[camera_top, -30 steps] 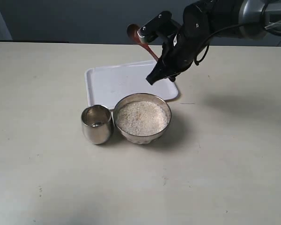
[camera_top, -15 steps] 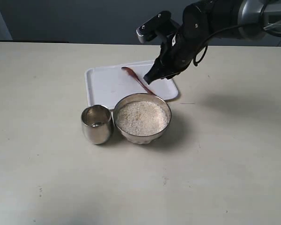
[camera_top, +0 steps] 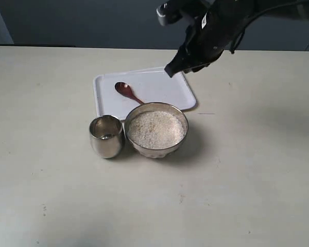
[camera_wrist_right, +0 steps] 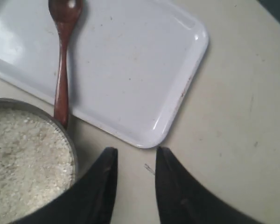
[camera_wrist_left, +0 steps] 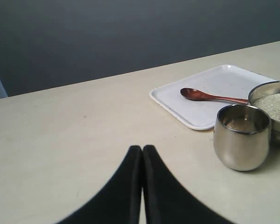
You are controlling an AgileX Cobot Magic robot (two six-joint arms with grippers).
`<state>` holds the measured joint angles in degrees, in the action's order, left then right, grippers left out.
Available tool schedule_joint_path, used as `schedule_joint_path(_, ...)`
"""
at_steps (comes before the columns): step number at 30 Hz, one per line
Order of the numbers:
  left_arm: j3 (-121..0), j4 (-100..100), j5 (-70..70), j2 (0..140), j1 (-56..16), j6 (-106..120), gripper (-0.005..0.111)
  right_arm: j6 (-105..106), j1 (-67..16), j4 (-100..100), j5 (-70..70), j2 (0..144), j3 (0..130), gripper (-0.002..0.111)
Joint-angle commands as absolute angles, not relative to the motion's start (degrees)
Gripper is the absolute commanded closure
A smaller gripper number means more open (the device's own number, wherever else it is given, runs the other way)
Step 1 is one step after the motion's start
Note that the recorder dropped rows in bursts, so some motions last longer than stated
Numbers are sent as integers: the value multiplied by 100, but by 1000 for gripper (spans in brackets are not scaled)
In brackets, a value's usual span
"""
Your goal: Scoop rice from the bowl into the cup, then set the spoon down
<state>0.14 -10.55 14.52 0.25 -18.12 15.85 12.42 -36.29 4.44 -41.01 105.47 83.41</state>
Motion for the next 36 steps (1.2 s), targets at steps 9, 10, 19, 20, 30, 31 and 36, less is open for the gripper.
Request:
schedule_joint_path(9, 0, -1047, 1368, 0, -1838, 1558, 106, 345, -3601, 999, -6438, 8718, 8356, 109)
schedule_joint_path(10, 0, -1047, 1368, 0, -1838, 1558, 106, 271, -3601, 999, -6494, 8525, 8345, 109)
schedule_joint_path(19, 0, -1047, 1368, 0, -1838, 1558, 106, -213, -3601, 988, -6996, 6950, 8313, 109)
schedule_joint_path(20, 0, -1047, 1368, 0, -1838, 1558, 106, -321, -3601, 929, -6996, 6801, 8247, 109)
schedule_joint_path(30, 0, -1047, 1368, 0, -1838, 1558, 106, -608, -3601, -138, -6996, 4557, 7531, 109)
schedule_joint_path(31, 0, -1047, 1368, 0, -1838, 1558, 106, -608, -3601, -386, -6996, 4371, 7531, 109)
schedule_joint_path(36, 0, -1047, 1368, 0, -1838, 1558, 106, -608, -3601, -1544, -6996, 3354, 7576, 109)
